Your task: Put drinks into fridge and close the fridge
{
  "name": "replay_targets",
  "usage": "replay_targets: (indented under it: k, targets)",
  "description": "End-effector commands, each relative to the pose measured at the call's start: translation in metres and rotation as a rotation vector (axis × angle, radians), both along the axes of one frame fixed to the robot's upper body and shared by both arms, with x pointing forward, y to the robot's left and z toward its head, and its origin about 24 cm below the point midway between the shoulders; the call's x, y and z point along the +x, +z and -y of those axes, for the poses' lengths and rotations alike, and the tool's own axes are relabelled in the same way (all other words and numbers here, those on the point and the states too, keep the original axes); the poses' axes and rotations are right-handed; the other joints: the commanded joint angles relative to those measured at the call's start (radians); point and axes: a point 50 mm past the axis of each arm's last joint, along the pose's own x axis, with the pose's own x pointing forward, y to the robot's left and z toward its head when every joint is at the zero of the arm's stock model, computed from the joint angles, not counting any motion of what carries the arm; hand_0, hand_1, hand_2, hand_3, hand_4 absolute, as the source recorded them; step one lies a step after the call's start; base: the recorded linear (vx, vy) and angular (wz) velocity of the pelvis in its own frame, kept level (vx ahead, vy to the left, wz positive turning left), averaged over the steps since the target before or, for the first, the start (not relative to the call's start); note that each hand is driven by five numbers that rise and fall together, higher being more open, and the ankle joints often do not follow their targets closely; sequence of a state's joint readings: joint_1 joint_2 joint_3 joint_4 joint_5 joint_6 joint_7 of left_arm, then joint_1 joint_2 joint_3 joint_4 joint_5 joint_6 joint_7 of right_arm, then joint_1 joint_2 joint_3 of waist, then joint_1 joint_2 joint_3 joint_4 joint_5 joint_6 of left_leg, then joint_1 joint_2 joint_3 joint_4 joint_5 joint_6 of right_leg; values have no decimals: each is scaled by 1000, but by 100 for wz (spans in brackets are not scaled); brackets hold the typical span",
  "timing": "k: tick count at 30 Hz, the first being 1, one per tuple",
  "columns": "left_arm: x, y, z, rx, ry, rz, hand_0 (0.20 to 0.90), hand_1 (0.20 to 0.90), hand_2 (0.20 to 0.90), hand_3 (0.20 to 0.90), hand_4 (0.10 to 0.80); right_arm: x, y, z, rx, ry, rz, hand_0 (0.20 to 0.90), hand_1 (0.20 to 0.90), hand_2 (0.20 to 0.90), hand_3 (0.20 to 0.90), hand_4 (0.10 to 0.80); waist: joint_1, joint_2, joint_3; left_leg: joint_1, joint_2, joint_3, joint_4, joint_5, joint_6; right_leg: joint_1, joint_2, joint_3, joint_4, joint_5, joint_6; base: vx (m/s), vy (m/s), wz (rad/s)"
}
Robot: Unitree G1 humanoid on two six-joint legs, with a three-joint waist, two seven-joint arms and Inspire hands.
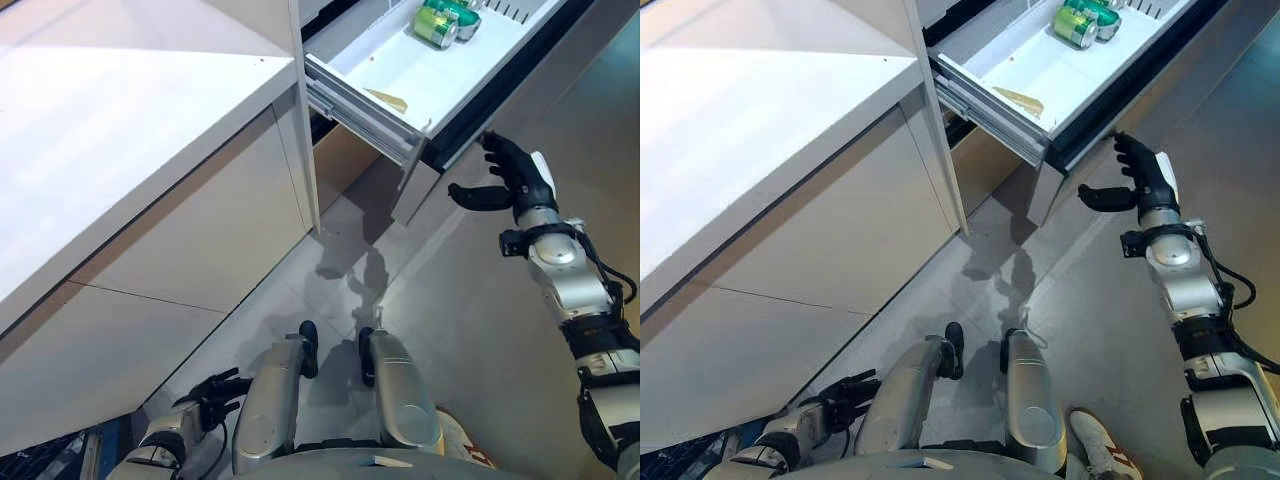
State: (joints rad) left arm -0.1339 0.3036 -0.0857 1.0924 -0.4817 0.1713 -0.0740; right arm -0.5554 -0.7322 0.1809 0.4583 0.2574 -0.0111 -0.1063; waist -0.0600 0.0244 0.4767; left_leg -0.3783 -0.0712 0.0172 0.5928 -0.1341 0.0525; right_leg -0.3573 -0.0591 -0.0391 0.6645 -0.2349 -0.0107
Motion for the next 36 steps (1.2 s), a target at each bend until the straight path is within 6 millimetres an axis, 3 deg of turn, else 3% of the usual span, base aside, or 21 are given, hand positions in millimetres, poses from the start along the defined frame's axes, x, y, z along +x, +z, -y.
replay_targets:
  k: [1, 5, 12, 17, 24, 30, 34, 36]
  targets:
    - [3, 2, -2, 19, -18, 18, 900, 900, 900, 900, 800, 21, 96, -64, -3, 267, 347, 900, 900, 900, 900, 800, 84, -11, -33, 41, -32, -10, 44, -127, 28, 48, 16, -18, -63, 36, -43, 0, 0, 0]
    - [5, 2, 2, 20, -20, 22, 900, 900, 900, 900, 800, 29, 112, -95, 6, 359, 373, 900, 900, 900, 900, 800, 112, -6, -27, 58, -31, -17, 24, -119, 22, 72, 11, -30, -87, 40, -41, 7, 5, 4]
    - [4, 1, 5, 34, -43, 10, 900, 900, 900, 900, 800, 41, 117, -138, 46, 471, 339, 900, 900, 900, 900, 800, 168, -1, -49, 138, -27, -48, -90, -70, 5, 178, -1, -65, -202, 66, -32, 60, 15, 24]
    - [4, 1, 3, 48, -63, 5, 900, 900, 900, 900, 800, 49, 119, -154, 93, 463, 325, 900, 900, 900, 900, 800, 214, -5, -82, 203, -26, -90, -207, -21, -10, 256, -7, -109, -309, 88, -23, 30, 5, 29]
    - [-2, 0, -1, 54, -96, 7, 900, 900, 900, 900, 800, 55, 120, -140, 103, 359, 340, 900, 900, 900, 900, 800, 251, -24, -139, 276, -24, -117, -319, 13, -23, 347, -10, -153, -446, 119, -3, 14, -7, 29]
    - [-23, -7, -2, 22, -122, -6, 900, 900, 900, 900, 800, 53, 108, -107, 113, 225, 351, 900, 900, 900, 900, 800, 237, -52, -205, 328, -14, -92, -364, 12, -24, 393, -7, -148, -514, 147, 15, 1, 12, 5]
    - [-36, -11, 3, 0, -91, -15, 900, 900, 900, 900, 800, 45, 65, -79, 183, 175, 202, 900, 900, 900, 900, 800, 197, -68, -258, 362, -5, -59, -404, 13, -22, 405, -6, -117, -560, 176, 35, -61, 42, -13]
    - [-40, -11, 2, -9, -39, 3, 900, 900, 900, 900, 800, 33, 22, -60, 235, 125, 70, 900, 900, 900, 900, 800, 166, -76, -285, 389, 3, -36, -436, 16, -21, 414, -6, -97, -590, 198, 48, -102, 30, -38]
